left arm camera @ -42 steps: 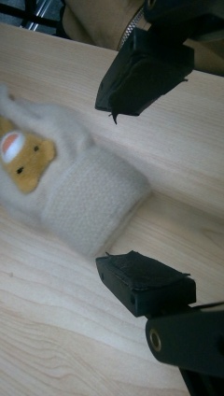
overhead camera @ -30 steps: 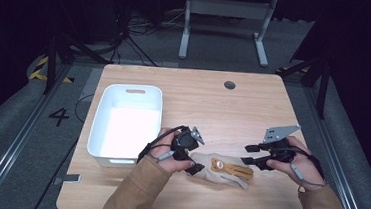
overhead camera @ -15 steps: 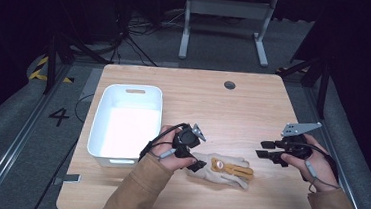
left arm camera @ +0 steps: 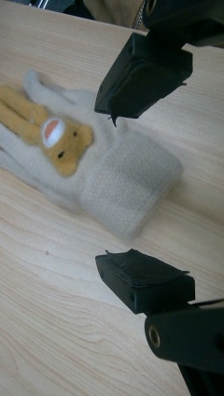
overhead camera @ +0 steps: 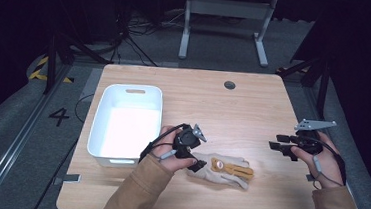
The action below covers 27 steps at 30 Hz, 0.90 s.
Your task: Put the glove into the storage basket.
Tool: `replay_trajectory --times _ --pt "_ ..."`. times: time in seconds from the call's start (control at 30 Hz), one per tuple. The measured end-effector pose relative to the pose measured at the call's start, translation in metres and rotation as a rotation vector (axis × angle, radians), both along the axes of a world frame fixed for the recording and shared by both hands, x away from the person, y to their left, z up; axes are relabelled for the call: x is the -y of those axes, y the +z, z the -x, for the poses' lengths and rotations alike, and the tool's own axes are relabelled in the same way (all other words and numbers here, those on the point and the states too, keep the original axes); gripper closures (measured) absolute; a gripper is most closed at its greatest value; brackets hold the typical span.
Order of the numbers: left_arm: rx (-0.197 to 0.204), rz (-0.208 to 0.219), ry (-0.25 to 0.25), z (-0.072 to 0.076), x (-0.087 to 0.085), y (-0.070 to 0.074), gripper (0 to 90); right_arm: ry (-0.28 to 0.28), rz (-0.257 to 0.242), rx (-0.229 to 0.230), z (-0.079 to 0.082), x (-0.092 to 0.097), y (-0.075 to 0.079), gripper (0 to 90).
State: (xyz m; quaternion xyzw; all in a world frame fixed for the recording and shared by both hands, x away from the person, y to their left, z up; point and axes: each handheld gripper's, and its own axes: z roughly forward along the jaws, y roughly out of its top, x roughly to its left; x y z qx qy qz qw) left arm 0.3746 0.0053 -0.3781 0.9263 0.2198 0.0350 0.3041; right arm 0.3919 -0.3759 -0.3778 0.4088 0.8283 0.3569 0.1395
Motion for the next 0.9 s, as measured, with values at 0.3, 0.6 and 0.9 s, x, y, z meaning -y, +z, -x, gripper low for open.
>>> replay_trajectory --times 0.3,0.6,0.9 --pt "0.008 -0.013 -0.039 0.002 0.005 -0.004 21.3 -0.006 -0.005 0.0 -0.005 0.009 -0.007 48.2" --pt "0.014 0.017 -0.036 0.002 0.008 -0.005 21.4 -0.095 0.024 -0.035 -0.01 0.019 -0.016 41.7" --pt "0.011 0.051 -0.047 0.001 0.009 -0.008 23.7 -0.069 -0.015 -0.074 -0.01 0.024 -0.013 35.0"
